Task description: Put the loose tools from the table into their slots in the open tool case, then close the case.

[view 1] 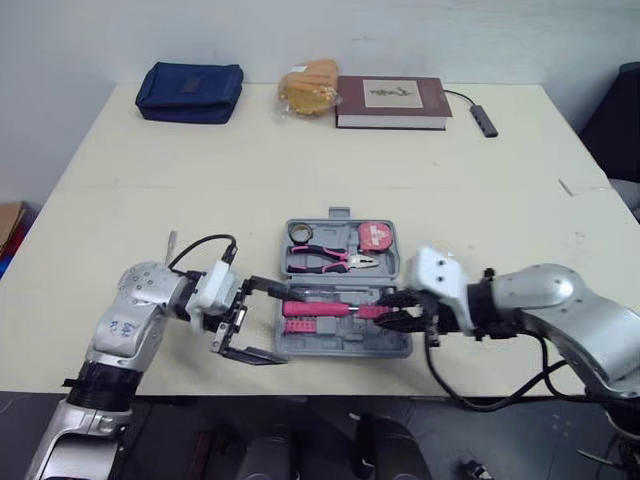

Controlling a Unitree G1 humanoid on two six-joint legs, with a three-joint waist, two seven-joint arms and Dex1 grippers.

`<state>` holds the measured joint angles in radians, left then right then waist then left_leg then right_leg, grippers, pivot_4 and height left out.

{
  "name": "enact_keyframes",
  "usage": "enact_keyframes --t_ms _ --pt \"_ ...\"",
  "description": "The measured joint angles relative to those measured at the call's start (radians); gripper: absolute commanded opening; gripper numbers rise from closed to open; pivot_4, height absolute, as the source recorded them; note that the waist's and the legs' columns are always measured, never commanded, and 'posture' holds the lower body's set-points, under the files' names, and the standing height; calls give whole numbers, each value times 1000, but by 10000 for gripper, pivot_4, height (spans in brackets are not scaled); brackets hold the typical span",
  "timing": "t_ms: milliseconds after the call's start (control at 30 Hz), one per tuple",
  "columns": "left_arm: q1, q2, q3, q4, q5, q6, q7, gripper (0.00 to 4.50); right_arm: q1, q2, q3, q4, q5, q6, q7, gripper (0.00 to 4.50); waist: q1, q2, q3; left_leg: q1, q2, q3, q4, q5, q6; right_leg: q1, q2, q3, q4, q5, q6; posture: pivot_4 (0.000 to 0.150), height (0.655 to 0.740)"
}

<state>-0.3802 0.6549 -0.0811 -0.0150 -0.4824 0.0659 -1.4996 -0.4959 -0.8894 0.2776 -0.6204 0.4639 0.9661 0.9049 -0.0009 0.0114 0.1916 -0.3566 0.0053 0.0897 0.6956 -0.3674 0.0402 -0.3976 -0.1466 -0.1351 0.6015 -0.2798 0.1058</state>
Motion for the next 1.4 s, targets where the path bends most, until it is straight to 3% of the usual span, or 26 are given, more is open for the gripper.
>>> enact_keyframes --t_ms 433,1400 --pt "36 16 14 19 17 -9 37 45000 -111 43 192 96 -111 -4 3 7514 -1 0 0 -3 -3 0 0 -1 3 -1 3 -2 3 1 1 1500 7400" --pt "42 16 12 22 20 25 89 45000 -171 109 232 133 -151 30 90 7514 -3 0 0 -3 -1 0 1 -1 2 -1 3 -2 2 1 1 1500 7400"
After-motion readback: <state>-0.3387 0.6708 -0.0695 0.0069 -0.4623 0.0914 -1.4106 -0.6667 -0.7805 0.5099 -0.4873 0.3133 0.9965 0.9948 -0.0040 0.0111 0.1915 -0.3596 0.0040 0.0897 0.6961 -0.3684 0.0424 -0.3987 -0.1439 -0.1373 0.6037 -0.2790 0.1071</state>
